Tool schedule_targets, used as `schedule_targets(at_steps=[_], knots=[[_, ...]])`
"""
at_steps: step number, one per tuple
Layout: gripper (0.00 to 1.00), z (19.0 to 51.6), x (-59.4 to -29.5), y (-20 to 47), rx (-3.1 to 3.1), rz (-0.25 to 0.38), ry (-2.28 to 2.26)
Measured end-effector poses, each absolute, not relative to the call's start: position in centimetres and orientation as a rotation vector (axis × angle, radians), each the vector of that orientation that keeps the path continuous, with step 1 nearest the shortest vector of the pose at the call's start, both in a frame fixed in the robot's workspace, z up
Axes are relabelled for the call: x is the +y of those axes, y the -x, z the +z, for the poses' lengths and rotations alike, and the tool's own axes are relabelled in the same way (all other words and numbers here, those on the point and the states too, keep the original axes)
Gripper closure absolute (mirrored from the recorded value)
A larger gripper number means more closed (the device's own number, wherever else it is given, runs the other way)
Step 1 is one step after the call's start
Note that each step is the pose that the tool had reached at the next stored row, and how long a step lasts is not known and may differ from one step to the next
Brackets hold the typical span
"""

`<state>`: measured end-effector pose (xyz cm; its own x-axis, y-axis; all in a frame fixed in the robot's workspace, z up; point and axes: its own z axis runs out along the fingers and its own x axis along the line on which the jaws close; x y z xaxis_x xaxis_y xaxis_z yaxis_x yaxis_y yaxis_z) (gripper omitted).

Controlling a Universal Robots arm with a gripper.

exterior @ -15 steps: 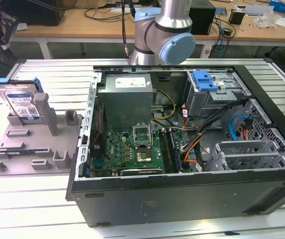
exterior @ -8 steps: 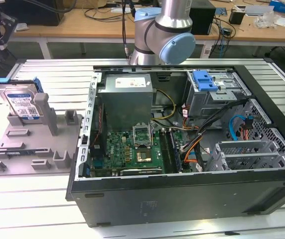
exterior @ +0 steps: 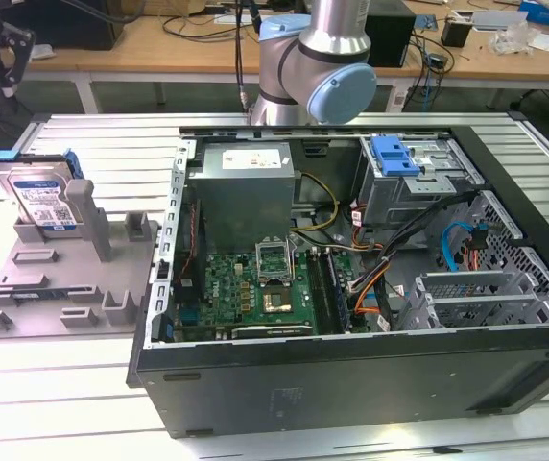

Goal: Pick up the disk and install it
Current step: 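Pick up the disk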

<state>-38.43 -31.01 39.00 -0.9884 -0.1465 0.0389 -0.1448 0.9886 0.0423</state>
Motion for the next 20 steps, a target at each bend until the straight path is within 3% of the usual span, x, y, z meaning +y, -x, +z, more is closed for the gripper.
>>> schedule_targets(at_steps=[2,5,20], knots=[[0.71,38.98,-31.01,38.43,-3.085,-0.060,-0.275],[0.52,38.95,-31.01,38.43,-3.069,-0.058,-0.387],[0.52,38.94,-31.01,38.43,-2.982,-0.047,-0.804]])
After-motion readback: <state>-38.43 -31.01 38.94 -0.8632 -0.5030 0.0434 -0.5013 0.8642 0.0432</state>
